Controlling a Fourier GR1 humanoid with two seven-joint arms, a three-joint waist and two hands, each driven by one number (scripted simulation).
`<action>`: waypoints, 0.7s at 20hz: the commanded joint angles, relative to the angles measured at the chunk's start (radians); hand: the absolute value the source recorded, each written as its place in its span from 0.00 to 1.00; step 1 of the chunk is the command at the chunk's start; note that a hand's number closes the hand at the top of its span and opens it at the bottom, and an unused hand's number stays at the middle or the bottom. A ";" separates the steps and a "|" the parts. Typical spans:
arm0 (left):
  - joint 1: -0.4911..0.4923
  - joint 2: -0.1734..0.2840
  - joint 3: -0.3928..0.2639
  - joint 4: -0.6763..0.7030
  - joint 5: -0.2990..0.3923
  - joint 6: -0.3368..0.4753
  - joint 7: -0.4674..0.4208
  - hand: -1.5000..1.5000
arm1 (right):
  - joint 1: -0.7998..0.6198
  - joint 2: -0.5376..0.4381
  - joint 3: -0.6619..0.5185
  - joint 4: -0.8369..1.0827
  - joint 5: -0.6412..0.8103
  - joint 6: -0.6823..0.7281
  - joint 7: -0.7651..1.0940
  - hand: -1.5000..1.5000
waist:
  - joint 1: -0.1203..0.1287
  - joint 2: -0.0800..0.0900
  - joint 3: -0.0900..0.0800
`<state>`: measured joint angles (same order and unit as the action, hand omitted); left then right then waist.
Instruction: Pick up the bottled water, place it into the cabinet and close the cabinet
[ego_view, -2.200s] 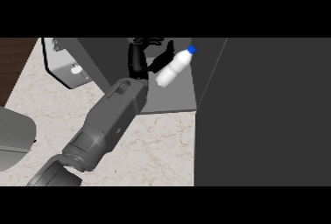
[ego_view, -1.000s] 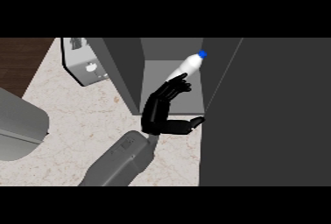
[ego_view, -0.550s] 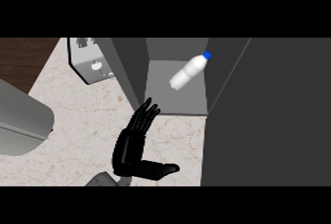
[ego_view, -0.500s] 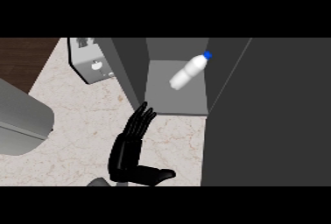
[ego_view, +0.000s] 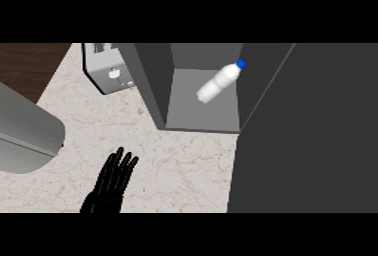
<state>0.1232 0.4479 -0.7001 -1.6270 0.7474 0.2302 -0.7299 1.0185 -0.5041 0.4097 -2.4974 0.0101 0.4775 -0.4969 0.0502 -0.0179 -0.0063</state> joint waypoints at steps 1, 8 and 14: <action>0.079 0.127 0.075 -0.074 0.025 -0.060 -0.047 0.00 | -0.055 -0.068 0.018 -0.196 0.181 0.020 0.080 1.00 | 0.001 -0.001 -0.002; 0.244 0.276 0.152 -0.132 0.082 -0.202 -0.140 0.00 | -0.164 -0.033 0.196 -0.192 0.181 -0.029 0.235 1.00 | 0.008 0.009 -0.003; 0.297 0.341 0.190 -0.130 0.090 -0.300 -0.196 0.00 | -0.283 0.002 0.310 -0.177 0.108 -0.066 0.429 1.00 | 0.026 0.028 -0.004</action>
<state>0.3948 0.7492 -0.5400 -1.7528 0.8241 -0.0132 -0.8977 0.7986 -0.4966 0.6096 -2.5068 0.0316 0.4077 -0.2737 0.0713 0.0000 -0.0102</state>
